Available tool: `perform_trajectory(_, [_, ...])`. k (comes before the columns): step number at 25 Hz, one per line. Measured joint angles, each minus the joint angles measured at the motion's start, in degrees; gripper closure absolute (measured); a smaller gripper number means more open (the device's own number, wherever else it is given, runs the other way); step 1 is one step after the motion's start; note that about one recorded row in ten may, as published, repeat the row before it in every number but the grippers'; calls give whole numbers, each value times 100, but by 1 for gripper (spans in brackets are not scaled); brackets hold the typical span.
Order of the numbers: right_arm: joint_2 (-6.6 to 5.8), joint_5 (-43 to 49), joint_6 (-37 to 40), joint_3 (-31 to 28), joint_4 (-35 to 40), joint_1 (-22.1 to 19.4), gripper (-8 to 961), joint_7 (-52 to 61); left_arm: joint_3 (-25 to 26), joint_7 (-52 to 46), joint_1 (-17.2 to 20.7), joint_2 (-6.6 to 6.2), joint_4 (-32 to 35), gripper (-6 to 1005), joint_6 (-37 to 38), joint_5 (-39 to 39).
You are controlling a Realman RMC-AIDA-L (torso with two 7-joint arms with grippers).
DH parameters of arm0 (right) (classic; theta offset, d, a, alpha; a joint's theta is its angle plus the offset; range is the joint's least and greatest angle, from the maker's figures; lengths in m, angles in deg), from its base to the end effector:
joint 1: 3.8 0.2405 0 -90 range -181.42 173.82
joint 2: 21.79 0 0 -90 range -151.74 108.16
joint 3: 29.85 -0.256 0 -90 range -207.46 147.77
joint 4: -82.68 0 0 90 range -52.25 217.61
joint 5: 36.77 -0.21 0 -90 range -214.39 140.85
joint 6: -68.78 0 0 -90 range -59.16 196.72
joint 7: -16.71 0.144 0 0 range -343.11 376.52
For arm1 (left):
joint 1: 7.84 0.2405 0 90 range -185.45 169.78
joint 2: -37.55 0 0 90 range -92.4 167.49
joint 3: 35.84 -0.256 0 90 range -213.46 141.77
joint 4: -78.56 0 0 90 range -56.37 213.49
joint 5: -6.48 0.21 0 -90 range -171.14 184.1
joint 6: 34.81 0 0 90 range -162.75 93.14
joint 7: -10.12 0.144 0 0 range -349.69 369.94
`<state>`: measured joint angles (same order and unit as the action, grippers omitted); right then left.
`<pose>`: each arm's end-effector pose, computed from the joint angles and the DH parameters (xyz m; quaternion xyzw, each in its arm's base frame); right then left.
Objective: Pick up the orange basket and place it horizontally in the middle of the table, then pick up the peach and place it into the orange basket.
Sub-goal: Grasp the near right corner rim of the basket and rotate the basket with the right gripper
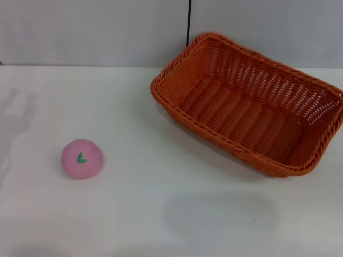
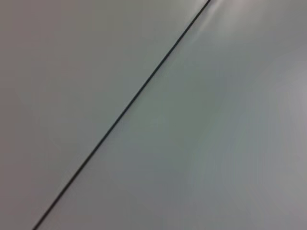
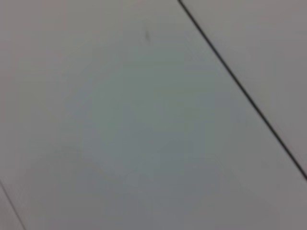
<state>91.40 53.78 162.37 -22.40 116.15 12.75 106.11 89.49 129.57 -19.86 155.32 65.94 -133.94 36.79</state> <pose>0.3633 0.2715 0.1562 -0.6639 0.3589 0.5125 0.4096 -0.3361 0.2480 0.0790 -0.5687 -0.2703 -0.6273 0.4583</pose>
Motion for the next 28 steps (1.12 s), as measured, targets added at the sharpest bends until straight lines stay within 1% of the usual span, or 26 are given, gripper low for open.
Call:
perform_trajectory(7, [10, -56, 118, -138, 199, -53, 328, 68, 133, -34, -10, 0, -4, 430, -17, 0])
perform_trajectory(9, [-11, -8, 153, -92, 690, -48, 330, 413, 141, -36, -18, 0, -4, 431, -18, 0])
perform_trajectory(11, [-76, 218, 144, 0, 1184, 11, 331, 868, 143, -36, -26, 0, -4, 432, -18, 0])
perform_trajectory(12, [-76, 218, 144, 0, 1184, 11, 332, 868, 144, -37, -29, 0, -4, 432, -18, 0])
perform_trajectory(13, [-198, 634, 143, 129, 1750, 145, 333, 1531, 144, -38, -35, -1, -4, 433, -19, 0])
perform_trajectory(14, [-198, 634, 143, 129, 1750, 145, 333, 1531, 144, -38, -35, -1, -4, 433, -19, 0])
perform_trajectory(15, [-330, 1181, 215, 252, 2355, 341, 334, 2278, 146, -44, -43, -5, -4, 434, -17, 1])
perform_trajectory(16, [-330, 1181, 215, 252, 2355, 341, 335, 2278, 146, -44, -43, -5, -4, 434, -17, 1])
perform_trajectory(19, [-539, 2272, 629, 427, 3338, 873, 337, 3295, 148, -46, -51, -5, -3, 436, -2, 1])
perform_trajectory(20, [-670, 2862, 906, 560, 3666, 1223, 338, 3633, 149, -47, -54, -3, 7, 436, 1, 1])
perform_trajectory(21, [-670, 2862, 906, 560, 3666, 1223, 338, 3633, 149, -47, -54, -3, 7, 437, 1, 1])
perform_trajectory(24, [-832, 3787, 1227, 889, 3822, 1748, 341, 3874, 150, -49, -30, -1, 21, 438, -5, 2])
perform_trajectory(25, [-892, 4434, 1282, 1229, 3797, 2049, 341, 3909, 150, -55, -12, 0, 29, 439, -11, 1])
perform_trajectory(26, [-892, 4434, 1282, 1229, 3797, 2049, 342, 3909, 150, -55, -12, 0, 29, 439, -11, 1])
perform_trajectory(28, [-911, 5012, 1241, 1677, 3717, 2329, 344, 3921, 150, -65, 2, 0, 40, 440, -14, 1])
